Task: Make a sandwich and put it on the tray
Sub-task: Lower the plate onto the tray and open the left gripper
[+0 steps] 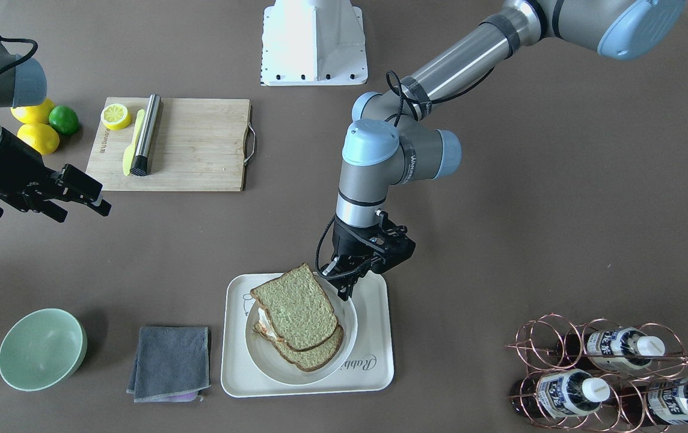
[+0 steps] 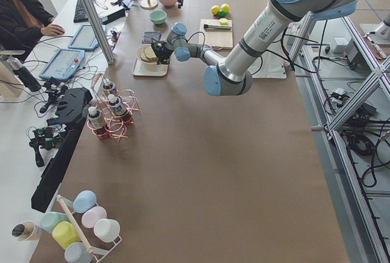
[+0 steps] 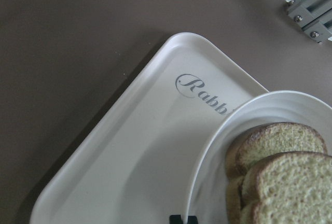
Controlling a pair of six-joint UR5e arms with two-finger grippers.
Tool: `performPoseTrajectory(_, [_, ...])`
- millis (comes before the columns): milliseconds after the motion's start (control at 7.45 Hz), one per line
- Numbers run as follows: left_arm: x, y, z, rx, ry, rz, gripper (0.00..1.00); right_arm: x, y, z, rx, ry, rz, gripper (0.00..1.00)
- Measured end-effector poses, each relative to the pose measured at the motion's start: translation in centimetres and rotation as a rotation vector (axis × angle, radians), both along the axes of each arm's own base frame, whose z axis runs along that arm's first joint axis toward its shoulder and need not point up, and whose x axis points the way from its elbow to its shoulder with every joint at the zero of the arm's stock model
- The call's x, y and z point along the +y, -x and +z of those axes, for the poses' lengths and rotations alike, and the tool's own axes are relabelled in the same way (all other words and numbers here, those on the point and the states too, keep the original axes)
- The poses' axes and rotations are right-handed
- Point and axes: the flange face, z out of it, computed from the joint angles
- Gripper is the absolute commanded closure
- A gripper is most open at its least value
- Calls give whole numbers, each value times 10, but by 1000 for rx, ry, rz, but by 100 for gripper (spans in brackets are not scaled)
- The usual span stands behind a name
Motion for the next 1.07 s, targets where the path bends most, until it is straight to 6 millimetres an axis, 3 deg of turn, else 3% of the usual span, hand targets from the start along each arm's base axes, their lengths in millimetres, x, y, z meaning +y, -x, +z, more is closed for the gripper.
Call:
performPoseTrajectory(134, [-1, -2, 3, -12, -4, 7, 100, 0, 0, 0, 0, 0, 0, 1])
performPoseTrajectory(268, [-1, -2, 5, -19, -8, 12, 61, 0, 0, -1, -1, -1, 0, 1])
performPoseTrajectory(403, [-1, -3, 7, -34, -24, 25, 3, 0, 0, -1, -1, -1, 0, 1])
performPoseTrajectory(805, [0, 1, 16, -97, -95, 82, 3, -2, -1, -2, -2, -3, 2, 1])
performPoseTrajectory(1074, [-6, 22, -2, -77, -134, 85, 3, -5, -12, -3, -7, -8, 11, 0])
